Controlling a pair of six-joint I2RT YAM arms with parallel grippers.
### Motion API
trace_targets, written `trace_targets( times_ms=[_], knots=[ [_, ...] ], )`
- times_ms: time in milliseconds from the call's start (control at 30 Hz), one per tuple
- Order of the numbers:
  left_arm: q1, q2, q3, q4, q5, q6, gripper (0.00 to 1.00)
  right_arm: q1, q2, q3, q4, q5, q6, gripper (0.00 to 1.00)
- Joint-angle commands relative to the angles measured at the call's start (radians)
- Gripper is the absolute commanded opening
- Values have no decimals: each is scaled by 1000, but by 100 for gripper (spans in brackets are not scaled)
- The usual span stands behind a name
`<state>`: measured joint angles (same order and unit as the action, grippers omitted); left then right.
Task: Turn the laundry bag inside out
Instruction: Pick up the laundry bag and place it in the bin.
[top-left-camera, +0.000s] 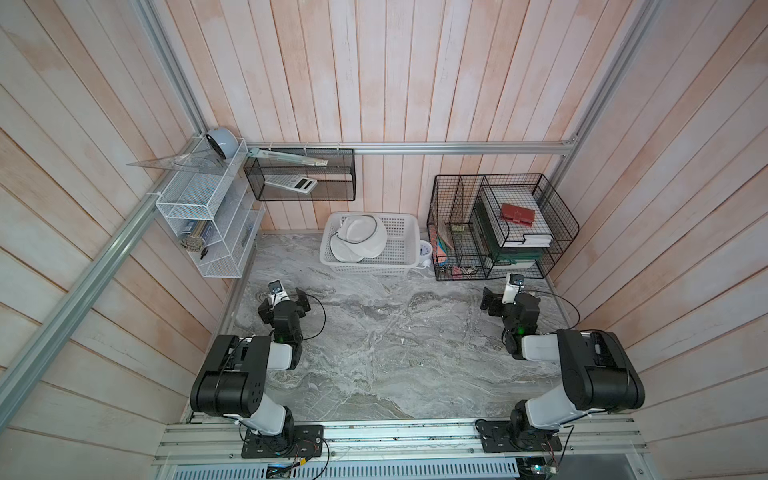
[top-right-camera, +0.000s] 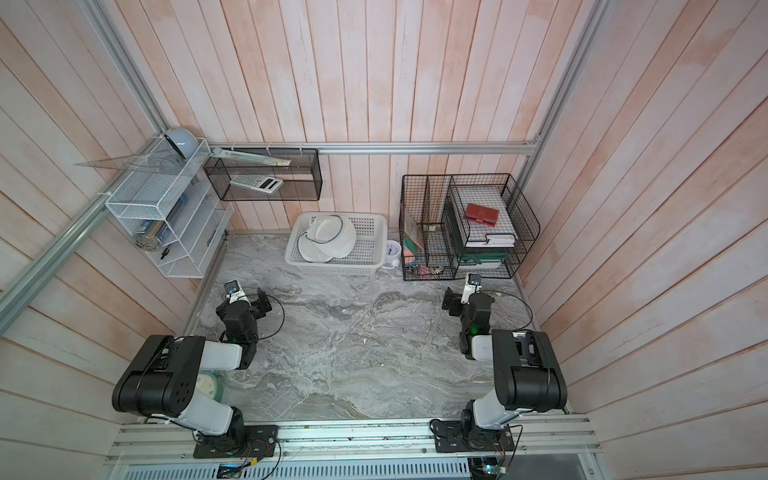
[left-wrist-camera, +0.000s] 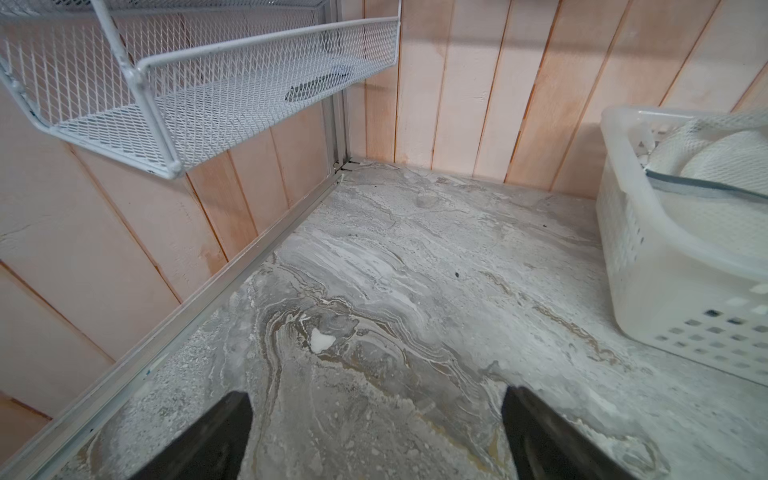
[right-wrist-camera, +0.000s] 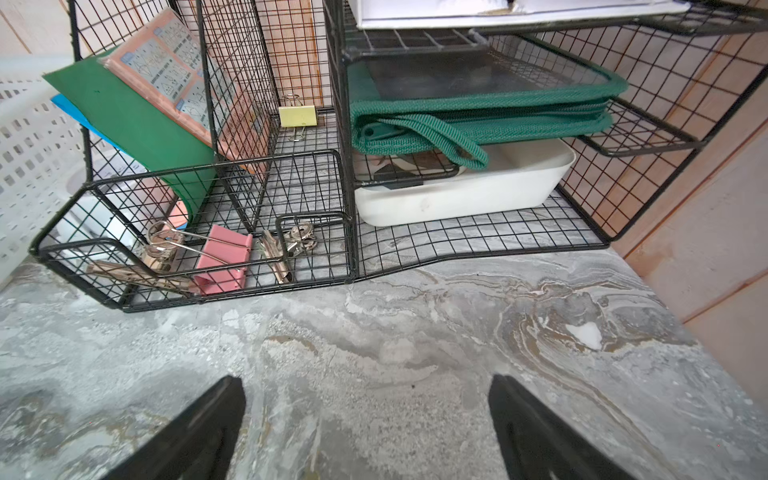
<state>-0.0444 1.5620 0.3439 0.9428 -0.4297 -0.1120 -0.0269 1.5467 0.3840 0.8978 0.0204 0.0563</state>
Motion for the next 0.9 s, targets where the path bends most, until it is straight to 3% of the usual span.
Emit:
trace_targets(
  times_ms=[0,667,833,867],
  knots=[
    [5,1,14,20,3,9,100,1,10,-8,22,-10,0,98],
    [5,-7,2,36,-22,-3,100,1,9,-15,36,31,16,98],
    [-2,-74,-55,88,-33,7,100,1,-157,-30,-78,172,62,98],
    [-18,-119,-40,22,-104,1,100,1,-217,-20,-150,199,71,98]
  ],
)
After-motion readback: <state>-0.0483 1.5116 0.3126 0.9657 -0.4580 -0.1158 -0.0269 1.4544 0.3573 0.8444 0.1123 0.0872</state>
